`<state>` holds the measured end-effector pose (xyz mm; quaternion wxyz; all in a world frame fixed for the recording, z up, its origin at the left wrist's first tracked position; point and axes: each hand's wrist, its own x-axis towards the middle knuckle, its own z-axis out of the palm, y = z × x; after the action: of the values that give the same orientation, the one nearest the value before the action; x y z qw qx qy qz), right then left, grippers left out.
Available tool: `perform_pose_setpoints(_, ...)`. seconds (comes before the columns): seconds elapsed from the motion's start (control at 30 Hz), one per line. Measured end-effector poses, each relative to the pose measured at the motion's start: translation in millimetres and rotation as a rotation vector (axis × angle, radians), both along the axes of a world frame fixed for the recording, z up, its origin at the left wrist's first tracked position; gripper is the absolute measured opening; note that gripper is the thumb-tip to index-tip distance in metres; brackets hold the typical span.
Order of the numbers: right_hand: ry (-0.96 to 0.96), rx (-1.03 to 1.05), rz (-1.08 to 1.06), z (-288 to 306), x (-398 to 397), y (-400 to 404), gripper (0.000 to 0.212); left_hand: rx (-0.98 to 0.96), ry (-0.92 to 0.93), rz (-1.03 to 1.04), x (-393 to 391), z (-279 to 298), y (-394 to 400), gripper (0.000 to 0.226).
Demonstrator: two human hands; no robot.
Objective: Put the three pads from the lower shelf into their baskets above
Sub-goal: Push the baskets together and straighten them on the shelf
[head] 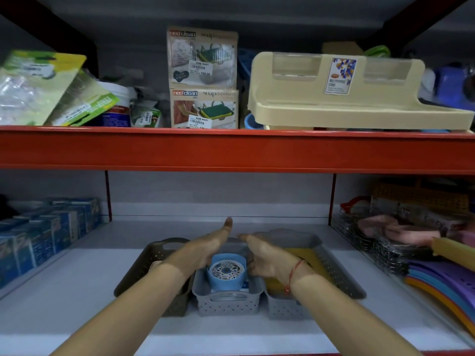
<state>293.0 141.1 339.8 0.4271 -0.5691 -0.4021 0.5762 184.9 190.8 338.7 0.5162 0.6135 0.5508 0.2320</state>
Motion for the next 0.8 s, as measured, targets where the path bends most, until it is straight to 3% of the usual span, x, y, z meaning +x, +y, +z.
perform_pose_setpoints(0.17,-0.111,-0.022,-0.039,-2,-2,8,0.050,-0.021,0.089,0.007,-1,5,0,0.087)
perform_pose_setpoints(0.37,-0.129,-0.020,-0.059,2,-6,9,0.050,-0.090,0.009,0.016,-6,9,-2,0.088)
perform_pose_setpoints(0.5,-0.155,0.131,-0.120,14,-12,16,0.053,-0.076,-0.105,0.035,-31,17,5,0.089)
perform_pose_setpoints(0.63,0.084,0.149,-0.014,29,-43,4,0.049,-0.011,-0.218,0.139,-68,21,9,0.083)
perform_pose_setpoints(0.8,0.242,0.024,0.102,20,-85,0,0.047,-0.077,-0.143,0.168,-112,-1,19,0.087)
